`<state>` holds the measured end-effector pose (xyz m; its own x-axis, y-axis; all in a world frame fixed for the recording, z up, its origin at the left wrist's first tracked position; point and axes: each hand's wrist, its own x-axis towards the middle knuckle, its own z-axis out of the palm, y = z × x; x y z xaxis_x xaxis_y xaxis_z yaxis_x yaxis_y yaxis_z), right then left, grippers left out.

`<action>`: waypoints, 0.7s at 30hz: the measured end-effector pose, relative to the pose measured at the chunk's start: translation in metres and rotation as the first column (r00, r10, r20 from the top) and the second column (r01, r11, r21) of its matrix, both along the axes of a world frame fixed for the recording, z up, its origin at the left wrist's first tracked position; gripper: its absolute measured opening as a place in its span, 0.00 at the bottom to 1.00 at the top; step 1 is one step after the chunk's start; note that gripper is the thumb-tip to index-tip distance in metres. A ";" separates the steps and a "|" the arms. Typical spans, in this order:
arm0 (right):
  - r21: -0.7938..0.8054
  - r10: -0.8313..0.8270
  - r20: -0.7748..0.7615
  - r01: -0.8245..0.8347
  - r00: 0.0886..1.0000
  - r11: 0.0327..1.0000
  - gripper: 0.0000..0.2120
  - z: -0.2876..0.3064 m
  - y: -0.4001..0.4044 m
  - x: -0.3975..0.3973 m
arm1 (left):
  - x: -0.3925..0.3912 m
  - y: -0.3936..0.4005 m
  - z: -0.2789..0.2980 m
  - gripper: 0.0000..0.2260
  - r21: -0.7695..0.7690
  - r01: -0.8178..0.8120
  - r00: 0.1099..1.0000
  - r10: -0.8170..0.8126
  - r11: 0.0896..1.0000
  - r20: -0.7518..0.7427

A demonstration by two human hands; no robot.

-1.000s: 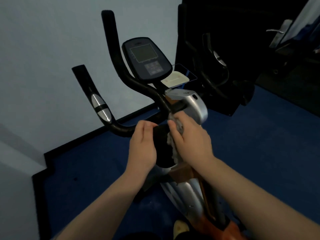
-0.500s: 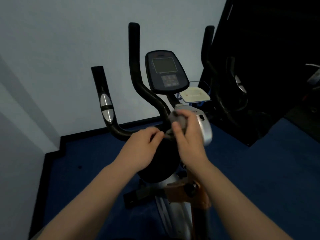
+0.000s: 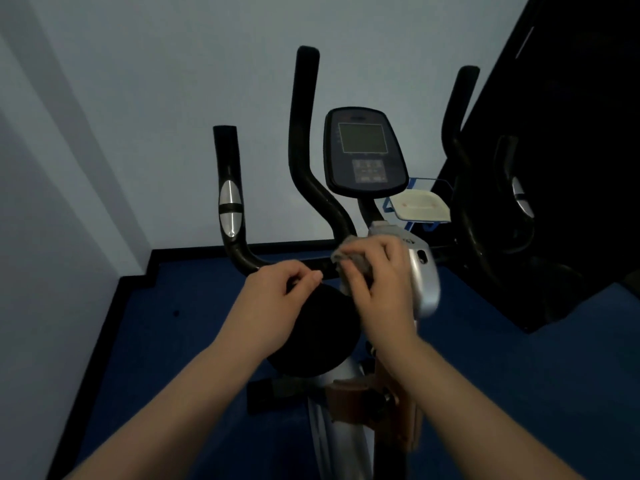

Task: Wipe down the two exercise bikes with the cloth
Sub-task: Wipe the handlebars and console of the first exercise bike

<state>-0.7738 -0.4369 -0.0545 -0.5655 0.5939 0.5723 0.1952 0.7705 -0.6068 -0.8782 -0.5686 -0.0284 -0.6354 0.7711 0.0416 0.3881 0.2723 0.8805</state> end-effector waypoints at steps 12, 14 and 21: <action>-0.016 -0.032 -0.016 0.032 0.999 0.999 0.05 -0.002 0.007 -0.001 | 0.002 -0.001 0.001 0.09 0.024 -0.005 1.000 0.004 1.000 0.025; 0.033 0.026 0.049 -0.028 0.998 0.999 0.06 0.003 0.016 0.000 | 0.002 -0.001 0.001 0.09 0.010 -0.010 1.000 0.010 1.000 0.009; -0.061 -0.030 -0.009 0.030 1.000 0.998 0.05 0.006 0.015 -0.017 | 0.002 0.000 0.002 0.09 -0.003 -0.024 1.000 0.024 1.000 -0.005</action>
